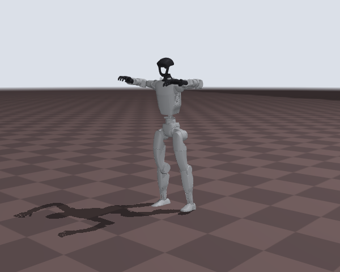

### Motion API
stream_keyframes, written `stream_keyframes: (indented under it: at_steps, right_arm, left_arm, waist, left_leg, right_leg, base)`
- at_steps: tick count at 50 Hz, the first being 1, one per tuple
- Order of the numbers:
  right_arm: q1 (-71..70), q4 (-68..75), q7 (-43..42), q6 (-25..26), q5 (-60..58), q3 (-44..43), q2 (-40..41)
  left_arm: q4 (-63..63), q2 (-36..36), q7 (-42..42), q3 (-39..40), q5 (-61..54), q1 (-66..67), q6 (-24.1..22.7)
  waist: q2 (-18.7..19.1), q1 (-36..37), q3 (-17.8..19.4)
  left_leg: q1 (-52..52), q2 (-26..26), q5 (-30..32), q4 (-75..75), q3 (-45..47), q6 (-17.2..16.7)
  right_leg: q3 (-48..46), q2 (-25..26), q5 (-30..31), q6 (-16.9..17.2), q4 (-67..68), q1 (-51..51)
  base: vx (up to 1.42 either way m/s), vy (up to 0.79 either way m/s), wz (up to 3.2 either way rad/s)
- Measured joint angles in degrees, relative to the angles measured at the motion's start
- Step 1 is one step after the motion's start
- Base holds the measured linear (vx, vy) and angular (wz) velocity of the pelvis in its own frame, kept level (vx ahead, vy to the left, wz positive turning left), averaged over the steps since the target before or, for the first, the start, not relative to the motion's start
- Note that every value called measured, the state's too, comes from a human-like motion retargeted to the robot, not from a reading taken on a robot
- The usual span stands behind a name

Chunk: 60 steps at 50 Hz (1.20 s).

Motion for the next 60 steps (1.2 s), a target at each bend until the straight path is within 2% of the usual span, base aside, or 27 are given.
stream_keyframes:
  at_steps: [22,60]
  right_arm:
    - [-0.28,3.10,-0.84,-1.25,1.94,0.36,-2.78]
    - [-6.27,3.84,-0.69,-1.41,2.38,5.73,-3.09]
  left_arm:
    - [2.10,4.58,0.11,4.70,-1.62,4.07,-1.40]
    - [0.81,4.65,1.59,5.12,-1.16,3.14,-2.00]
  waist:
    - [0.04,-0.38,0.70]
    - [0.31,-0.42,2.32]
  left_leg:
    - [-0.63,0.37,0.68,0.00,0.18,-0.36]
    - [-1.61,0.42,0.67,0.00,0.78,-0.44]
  right_leg:
    - [0.19,0.43,0.95,0.00,-0.16,-0.65]
    - [0.78,0.53,2.58,0.00,-0.30,-1.99]
  base:
    - [0.00,0.00,0.00]
    - [0.00,0.00,0.00]
